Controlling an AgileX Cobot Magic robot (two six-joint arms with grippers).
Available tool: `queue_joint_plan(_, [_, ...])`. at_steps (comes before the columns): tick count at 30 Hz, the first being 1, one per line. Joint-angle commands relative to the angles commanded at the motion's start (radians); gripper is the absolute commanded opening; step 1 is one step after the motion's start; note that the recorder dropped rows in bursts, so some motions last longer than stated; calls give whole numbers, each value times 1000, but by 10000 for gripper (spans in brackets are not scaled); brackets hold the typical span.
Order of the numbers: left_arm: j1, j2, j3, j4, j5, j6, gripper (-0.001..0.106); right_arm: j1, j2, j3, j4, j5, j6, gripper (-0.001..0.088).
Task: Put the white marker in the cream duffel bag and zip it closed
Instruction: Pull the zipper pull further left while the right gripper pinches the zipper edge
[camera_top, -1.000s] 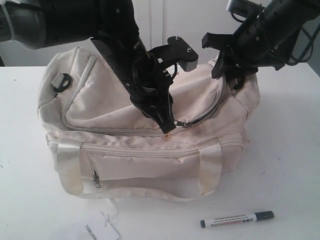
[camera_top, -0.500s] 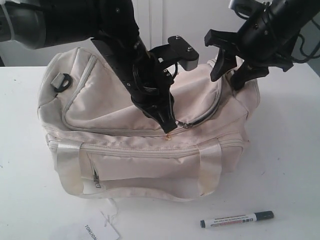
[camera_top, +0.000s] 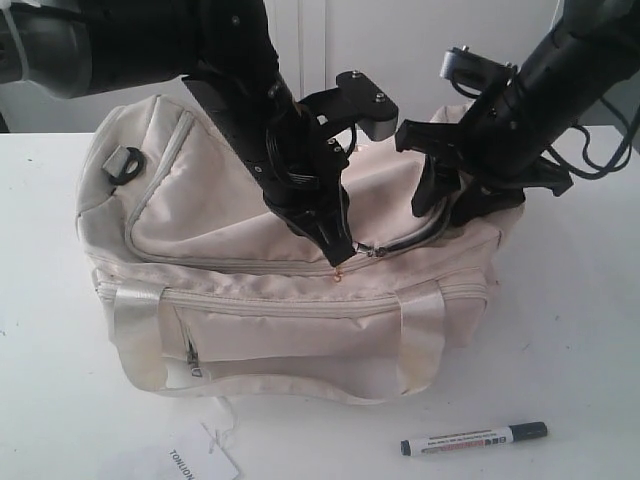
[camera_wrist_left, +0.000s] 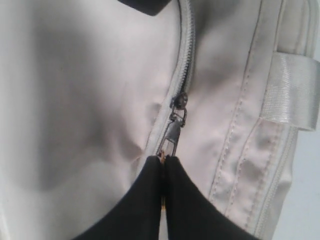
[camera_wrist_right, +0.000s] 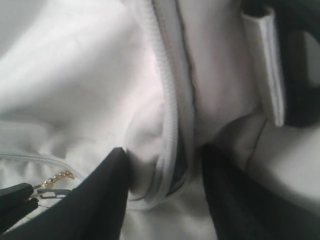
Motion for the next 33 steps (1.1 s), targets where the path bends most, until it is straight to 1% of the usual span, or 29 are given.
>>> queue_joint_plan(1, [0, 0, 0, 0, 0, 0, 0, 0, 0, 4, 0, -8, -4, 422])
queue_joint_plan(3, [0, 0, 0, 0, 0, 0, 0, 0, -1, 10, 0, -19, -9, 351])
queue_joint_plan(8, [0, 0, 0, 0, 0, 0, 0, 0, -2, 10, 0, -39, -24, 88])
queue_joint_plan(10, [0, 0, 0, 0, 0, 0, 0, 0, -5, 10, 0, -49, -24, 10])
queue_joint_plan(13, [0, 0, 0, 0, 0, 0, 0, 0, -21, 10, 0, -59, -56, 0])
queue_joint_plan(21, [0, 0, 0, 8, -4, 2, 0, 0, -79, 10, -6, -64, -74, 0])
queue_joint_plan(25, [0, 0, 0, 13, 1, 18, 0, 0, -83, 10, -10, -64, -74, 0])
queue_joint_plan(28, [2, 0, 0, 45, 19, 41, 0, 0, -83, 10, -22, -66, -74, 0])
queue_joint_plan(30, [7, 0, 0, 70, 37, 41, 0, 0, -83, 10, -27, -66, -74, 0])
queue_joint_plan(33, [19, 0, 0, 70, 52, 41, 0, 0, -83, 10, -30, -68, -74, 0])
